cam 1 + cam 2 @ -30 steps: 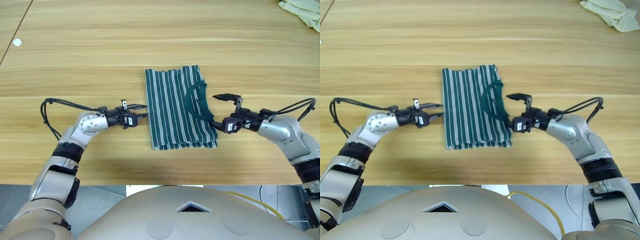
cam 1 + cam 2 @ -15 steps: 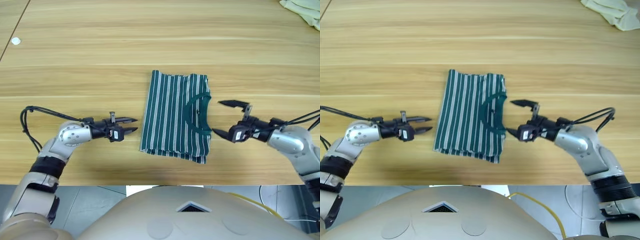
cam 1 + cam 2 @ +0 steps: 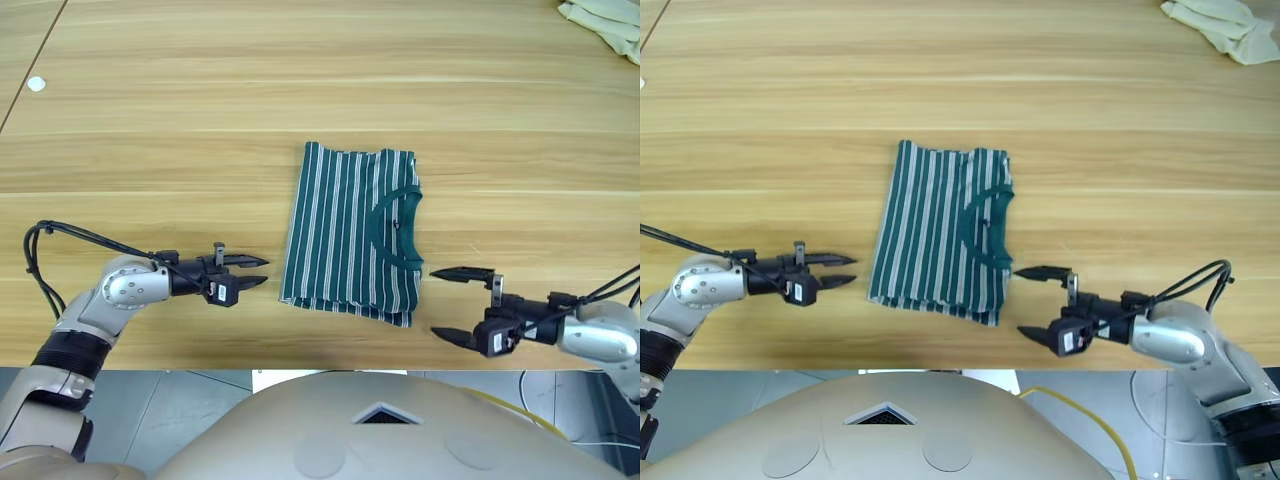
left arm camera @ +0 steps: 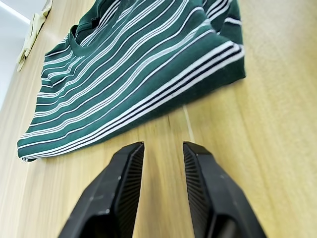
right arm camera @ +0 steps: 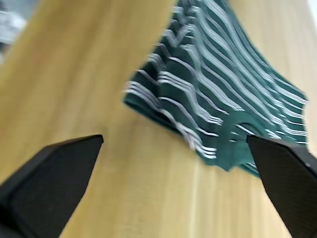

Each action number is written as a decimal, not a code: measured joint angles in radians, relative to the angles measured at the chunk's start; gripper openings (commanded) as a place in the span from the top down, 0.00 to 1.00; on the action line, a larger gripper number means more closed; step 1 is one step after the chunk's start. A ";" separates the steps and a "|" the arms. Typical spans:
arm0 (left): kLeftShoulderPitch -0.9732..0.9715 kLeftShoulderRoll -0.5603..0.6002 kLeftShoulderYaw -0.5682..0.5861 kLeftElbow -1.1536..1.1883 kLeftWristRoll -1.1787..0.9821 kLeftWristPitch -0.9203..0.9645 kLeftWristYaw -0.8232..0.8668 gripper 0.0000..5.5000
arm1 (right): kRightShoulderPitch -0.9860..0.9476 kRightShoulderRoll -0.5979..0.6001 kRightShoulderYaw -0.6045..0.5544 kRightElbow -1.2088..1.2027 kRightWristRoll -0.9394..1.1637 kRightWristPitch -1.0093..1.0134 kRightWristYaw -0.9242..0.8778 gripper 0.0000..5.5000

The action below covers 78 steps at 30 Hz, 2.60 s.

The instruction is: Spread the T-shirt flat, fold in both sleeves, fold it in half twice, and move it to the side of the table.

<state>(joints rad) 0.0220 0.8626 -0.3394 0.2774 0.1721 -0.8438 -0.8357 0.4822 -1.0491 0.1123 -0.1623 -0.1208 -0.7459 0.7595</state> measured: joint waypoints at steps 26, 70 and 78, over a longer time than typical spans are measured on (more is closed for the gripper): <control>0.038 0.023 -0.104 -0.097 -0.060 -0.003 -0.060 0.73 | -0.181 0.139 0.173 0.069 -0.033 0.051 0.023 0.26; 0.015 -0.006 -0.128 -0.143 0.000 0.002 -0.036 0.75 | -0.219 0.167 0.201 0.129 -0.108 0.072 -0.022 0.96; 0.015 -0.006 -0.135 -0.143 0.000 0.015 -0.051 0.95 | -0.220 0.167 0.202 0.128 -0.109 0.072 -0.023 0.96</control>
<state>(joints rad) 0.0373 0.8565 -0.4747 0.1342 0.1721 -0.8291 -0.8862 0.2621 -0.8825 0.3142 -0.0345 -0.2297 -0.6736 0.7370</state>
